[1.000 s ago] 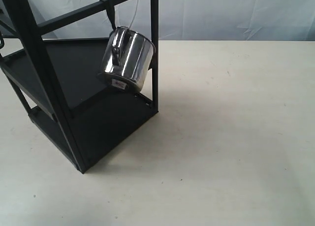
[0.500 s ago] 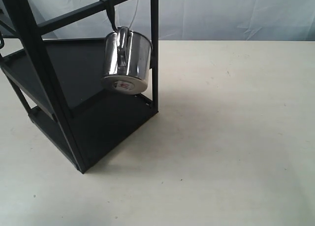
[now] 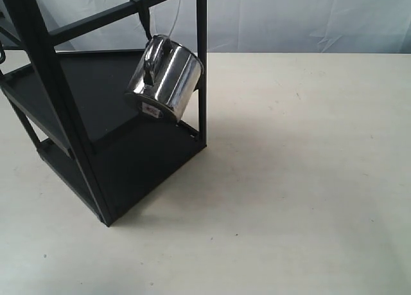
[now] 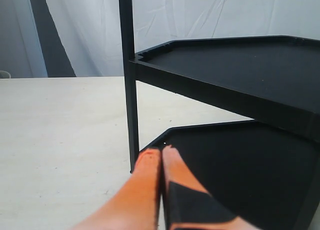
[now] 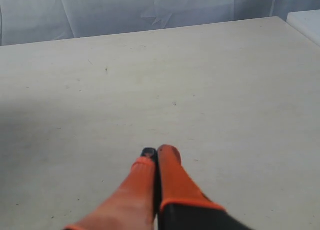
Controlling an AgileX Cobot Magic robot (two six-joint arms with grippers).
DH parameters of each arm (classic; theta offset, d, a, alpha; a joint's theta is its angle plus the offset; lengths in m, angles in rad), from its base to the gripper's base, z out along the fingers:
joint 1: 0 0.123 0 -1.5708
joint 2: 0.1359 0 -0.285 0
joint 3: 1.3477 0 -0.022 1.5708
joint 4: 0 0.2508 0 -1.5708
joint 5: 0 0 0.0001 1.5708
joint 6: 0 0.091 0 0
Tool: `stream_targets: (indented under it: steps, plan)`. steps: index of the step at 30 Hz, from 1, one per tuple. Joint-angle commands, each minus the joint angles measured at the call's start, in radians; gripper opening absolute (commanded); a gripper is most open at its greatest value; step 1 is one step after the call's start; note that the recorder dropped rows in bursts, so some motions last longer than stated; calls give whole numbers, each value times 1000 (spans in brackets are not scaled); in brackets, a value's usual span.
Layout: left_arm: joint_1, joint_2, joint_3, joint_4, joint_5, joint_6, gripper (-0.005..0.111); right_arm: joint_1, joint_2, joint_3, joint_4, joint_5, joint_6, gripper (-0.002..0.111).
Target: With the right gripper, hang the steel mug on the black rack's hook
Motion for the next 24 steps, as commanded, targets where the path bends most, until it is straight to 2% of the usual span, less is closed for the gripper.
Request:
stream_targets:
  steps: [1,24]
  plan:
    - [-4,-5,0,-1,-6,-1,2,-5,-5,2,2,0,-1,-1]
    - [-4,-5,0,-1,1,-1,2,-5,-5,2,1,-2,-1,-1]
